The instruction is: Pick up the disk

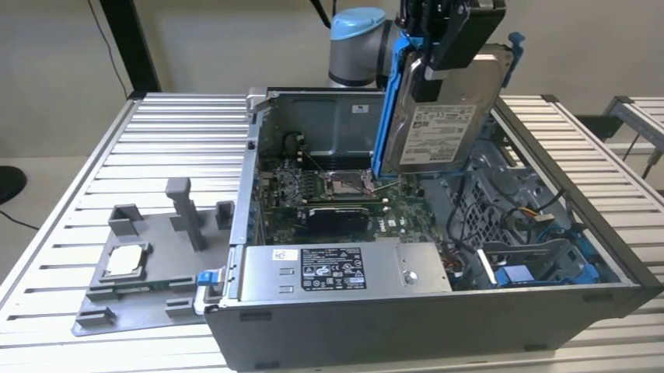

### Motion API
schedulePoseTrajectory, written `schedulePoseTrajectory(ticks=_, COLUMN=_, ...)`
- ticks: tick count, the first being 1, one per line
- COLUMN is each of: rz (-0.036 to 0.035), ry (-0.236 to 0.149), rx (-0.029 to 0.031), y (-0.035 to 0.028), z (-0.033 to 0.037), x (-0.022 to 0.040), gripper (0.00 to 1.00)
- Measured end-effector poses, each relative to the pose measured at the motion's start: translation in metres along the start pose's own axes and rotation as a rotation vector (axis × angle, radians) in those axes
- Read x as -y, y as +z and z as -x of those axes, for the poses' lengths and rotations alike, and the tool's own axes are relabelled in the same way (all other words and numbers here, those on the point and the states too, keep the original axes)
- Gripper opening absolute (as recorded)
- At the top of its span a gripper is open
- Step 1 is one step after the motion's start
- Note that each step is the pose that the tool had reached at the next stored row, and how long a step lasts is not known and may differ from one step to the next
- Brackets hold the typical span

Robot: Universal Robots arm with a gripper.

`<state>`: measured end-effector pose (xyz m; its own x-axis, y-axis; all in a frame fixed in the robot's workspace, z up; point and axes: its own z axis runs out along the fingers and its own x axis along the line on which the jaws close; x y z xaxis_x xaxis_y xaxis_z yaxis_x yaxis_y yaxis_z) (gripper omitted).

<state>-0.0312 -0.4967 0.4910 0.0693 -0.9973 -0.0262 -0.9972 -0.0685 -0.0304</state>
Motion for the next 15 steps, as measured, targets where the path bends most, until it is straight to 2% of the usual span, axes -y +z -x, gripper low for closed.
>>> schedulePoseTrajectory(ticks=4, rz=-0.0001, ry=0.001, rx=0.0002, y=-0.0001, z=-0.0097, x=0.0004, gripper=0.00)
schedulePoseTrajectory(ticks=15, rz=-0.0004, ry=0.012, rx=0.0005, y=0.0000, z=-0.0310, x=-0.0004, gripper=0.00)
